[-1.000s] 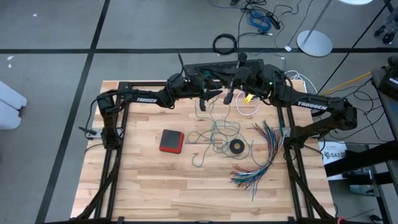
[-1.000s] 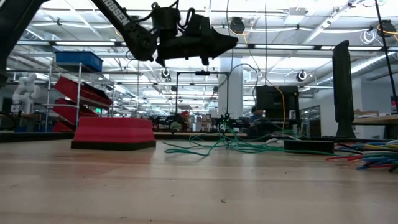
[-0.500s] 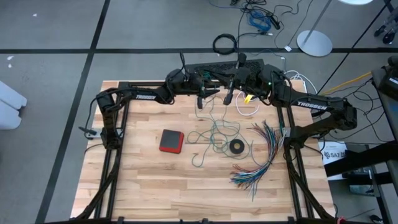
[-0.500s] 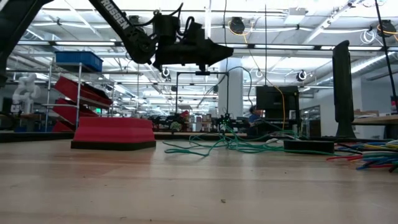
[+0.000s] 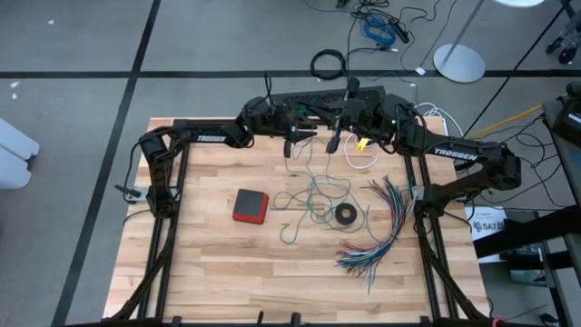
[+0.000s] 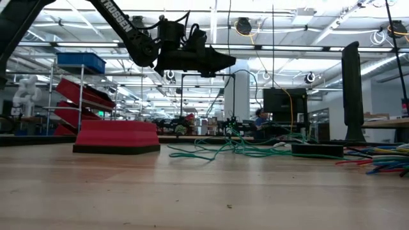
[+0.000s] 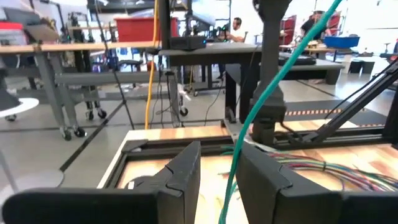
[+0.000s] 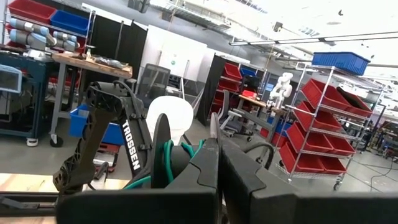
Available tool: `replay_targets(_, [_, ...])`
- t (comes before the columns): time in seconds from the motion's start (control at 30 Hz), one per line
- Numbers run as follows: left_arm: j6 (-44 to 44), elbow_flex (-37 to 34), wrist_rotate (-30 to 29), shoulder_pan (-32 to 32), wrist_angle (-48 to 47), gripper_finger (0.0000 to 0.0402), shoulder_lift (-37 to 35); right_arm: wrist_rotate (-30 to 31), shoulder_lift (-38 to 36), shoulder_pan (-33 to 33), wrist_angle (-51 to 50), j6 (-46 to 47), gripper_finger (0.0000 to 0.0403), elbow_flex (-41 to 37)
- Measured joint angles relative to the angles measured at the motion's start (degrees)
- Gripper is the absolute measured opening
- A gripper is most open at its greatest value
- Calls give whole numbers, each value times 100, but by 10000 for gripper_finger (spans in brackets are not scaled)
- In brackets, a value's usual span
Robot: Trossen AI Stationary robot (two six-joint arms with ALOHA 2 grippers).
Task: Coiling cords
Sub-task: Coil the green wire cable on the spool
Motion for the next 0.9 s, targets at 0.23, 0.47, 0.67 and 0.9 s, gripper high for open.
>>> replay_targets(0.23, [306,-2,59,89,-408,11,-2,0,0,0,-283,0,0,-2])
replay_targets(0.47, [326,-2,-62,228,-874,4,-2,4,0,-17,-1282,24,0,-2])
replay_targets(0.67, [292,-4,-98,408,-1200,2,-41,31,-1,-17,-2257,44,0,-3])
replay_targets(0.9, [334,-6,-50,496,-1658,1,-90,625,-51,-17,-3351,-6,0,-4])
